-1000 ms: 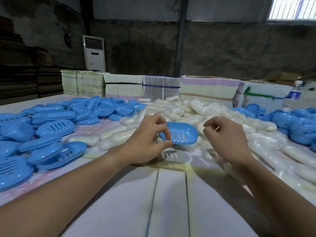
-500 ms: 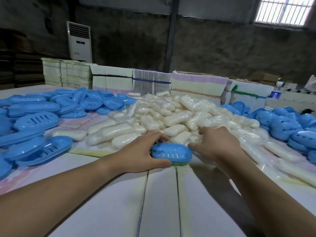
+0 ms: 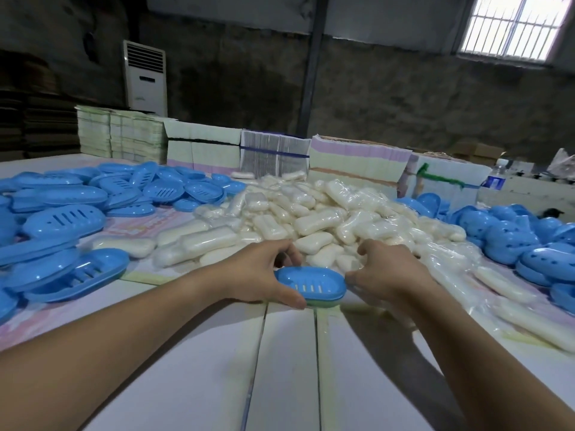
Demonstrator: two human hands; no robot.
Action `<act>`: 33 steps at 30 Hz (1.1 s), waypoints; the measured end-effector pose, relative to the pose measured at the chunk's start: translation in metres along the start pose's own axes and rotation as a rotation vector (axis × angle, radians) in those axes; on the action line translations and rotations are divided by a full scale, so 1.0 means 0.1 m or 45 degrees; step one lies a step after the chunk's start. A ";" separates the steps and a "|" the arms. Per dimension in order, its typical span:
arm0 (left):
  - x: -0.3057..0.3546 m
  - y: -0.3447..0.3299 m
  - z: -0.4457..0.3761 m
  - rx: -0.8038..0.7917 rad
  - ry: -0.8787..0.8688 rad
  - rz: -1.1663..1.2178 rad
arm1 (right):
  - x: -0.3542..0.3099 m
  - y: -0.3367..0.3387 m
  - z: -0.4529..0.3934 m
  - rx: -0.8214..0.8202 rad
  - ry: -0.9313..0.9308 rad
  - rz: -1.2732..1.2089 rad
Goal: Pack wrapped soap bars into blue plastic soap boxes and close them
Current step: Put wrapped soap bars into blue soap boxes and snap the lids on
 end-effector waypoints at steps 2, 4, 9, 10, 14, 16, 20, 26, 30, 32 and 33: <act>-0.04 0.00 0.04 0.003 -0.030 0.079 | -0.02 0.01 -0.01 -0.016 0.022 0.063; -0.07 -0.01 0.05 -0.015 -0.040 0.147 | -0.03 0.00 -0.02 -0.028 0.030 0.085; -0.09 -0.03 0.07 -0.037 -0.030 0.201 | 0.05 0.04 0.01 0.068 -0.026 -0.083; -0.10 -0.03 0.06 -0.039 -0.018 0.205 | 0.09 0.08 0.01 0.106 -0.040 -0.129; -0.13 -0.03 0.04 -0.039 0.028 0.218 | 0.13 0.26 0.01 0.279 -0.030 -0.267; -0.15 -0.02 0.03 -0.029 0.043 0.243 | 0.08 0.32 0.01 0.350 0.031 -0.417; -0.16 -0.02 0.02 -0.033 0.046 0.291 | -0.18 0.37 0.02 0.351 0.275 -0.736; -0.17 -0.01 0.01 -0.035 0.033 0.241 | -0.72 0.05 0.09 0.077 0.650 -0.594; -0.17 0.00 0.01 -0.030 0.035 0.219 | -0.64 -0.02 0.07 0.024 0.639 -0.660; -0.16 0.00 0.01 -0.021 0.033 0.212 | -0.58 -0.01 0.06 0.007 0.625 -0.669; -0.16 0.00 0.01 -0.016 0.033 0.206 | -0.53 0.03 0.05 0.019 0.595 -0.688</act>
Point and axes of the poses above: each hand's wrist, its own z-axis away from the middle knuckle, its own y-axis out of the back of the hand, x = y × z, the point moved 9 cm from there along -z, towards the middle knuckle, and after that the axes turned 14 degrees about y, right-handed, at the moved point
